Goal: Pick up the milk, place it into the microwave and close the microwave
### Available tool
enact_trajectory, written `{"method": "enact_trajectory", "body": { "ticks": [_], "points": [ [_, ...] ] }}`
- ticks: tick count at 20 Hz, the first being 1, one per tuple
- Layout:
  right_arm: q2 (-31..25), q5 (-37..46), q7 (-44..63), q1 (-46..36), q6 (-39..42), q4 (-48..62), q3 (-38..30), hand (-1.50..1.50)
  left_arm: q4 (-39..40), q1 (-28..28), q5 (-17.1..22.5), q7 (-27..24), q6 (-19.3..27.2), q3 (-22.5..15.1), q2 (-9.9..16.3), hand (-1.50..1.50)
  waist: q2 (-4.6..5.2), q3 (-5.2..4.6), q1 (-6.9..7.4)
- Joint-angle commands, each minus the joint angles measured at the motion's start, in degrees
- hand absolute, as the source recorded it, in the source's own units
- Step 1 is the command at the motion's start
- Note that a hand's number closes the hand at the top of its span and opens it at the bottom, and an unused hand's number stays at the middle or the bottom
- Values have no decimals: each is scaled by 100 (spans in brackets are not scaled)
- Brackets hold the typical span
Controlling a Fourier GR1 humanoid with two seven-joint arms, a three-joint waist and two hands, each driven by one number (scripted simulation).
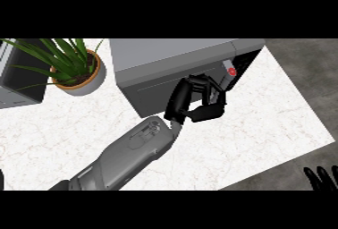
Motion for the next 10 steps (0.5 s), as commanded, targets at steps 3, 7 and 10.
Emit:
{"method": "enact_trajectory", "body": {
  "ticks": [3, 7, 10],
  "points": [
    [-171, -240, 50, 97, 172, -216, -84, -150, 461, -370, 292, -310, -101, 170, -18, 150, 54, 5, -110],
    [-222, -379, 133, 112, 215, -336, -54, -150, 513, -432, 430, -413, -26, 152, -17, 150, 78, 11, -162],
    [-262, -425, 173, 155, 218, -368, -79, -150, 555, -433, 499, -527, -26, 90, -17, 150, 92, 15, -222]
  ]
}}
